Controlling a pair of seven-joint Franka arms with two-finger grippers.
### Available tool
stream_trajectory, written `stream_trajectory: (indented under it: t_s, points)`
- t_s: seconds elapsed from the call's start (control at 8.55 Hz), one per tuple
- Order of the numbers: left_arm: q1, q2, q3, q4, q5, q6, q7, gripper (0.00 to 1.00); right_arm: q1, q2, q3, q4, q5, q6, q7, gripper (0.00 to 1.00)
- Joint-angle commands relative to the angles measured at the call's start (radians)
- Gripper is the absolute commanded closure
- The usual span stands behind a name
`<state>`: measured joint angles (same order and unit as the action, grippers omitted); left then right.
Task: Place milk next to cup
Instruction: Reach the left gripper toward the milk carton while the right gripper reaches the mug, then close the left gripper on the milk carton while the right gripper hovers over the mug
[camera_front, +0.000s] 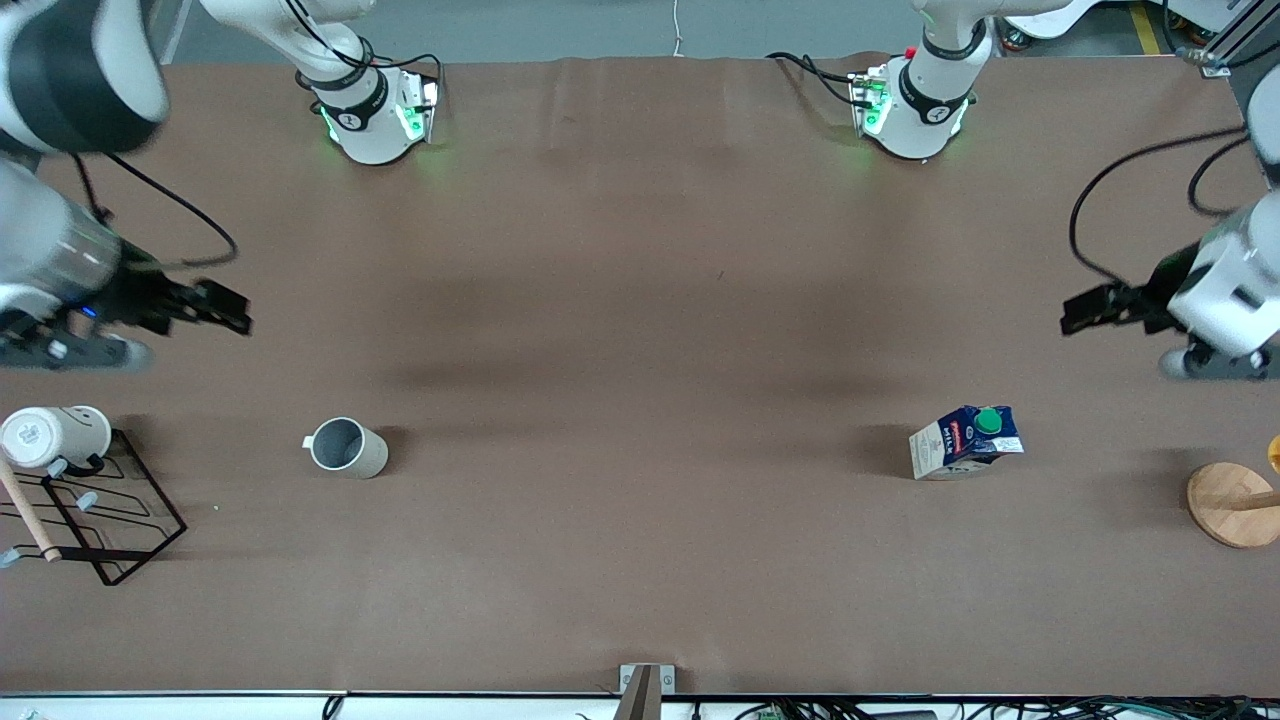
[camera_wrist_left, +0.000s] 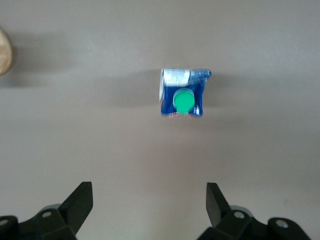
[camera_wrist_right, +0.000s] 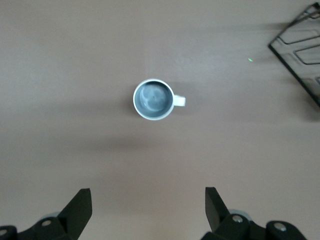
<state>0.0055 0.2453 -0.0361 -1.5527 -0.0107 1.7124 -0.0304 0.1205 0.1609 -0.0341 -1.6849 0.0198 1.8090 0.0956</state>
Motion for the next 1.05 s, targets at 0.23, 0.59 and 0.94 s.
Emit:
stream_trajectory:
  t_s: [0.23, 0.59, 0.94]
  points:
    - [-0.025, 0.202, -0.014, 0.019, -0.015, 0.211, -0.026, 0.00, 0.048, 0.202, -0.001, -0.171, -0.009, 0.469, 0.151, 0.00]
    - [-0.022, 0.223, -0.028, -0.047, -0.015, 0.331, -0.029, 0.00, 0.058, 0.288, -0.001, -0.168, -0.008, 0.628, 0.156, 0.00]
    - [-0.024, 0.223, -0.033, -0.089, -0.028, 0.371, -0.031, 0.01, 0.056, 0.328, 0.000, -0.171, -0.008, 0.642, 0.156, 0.00]
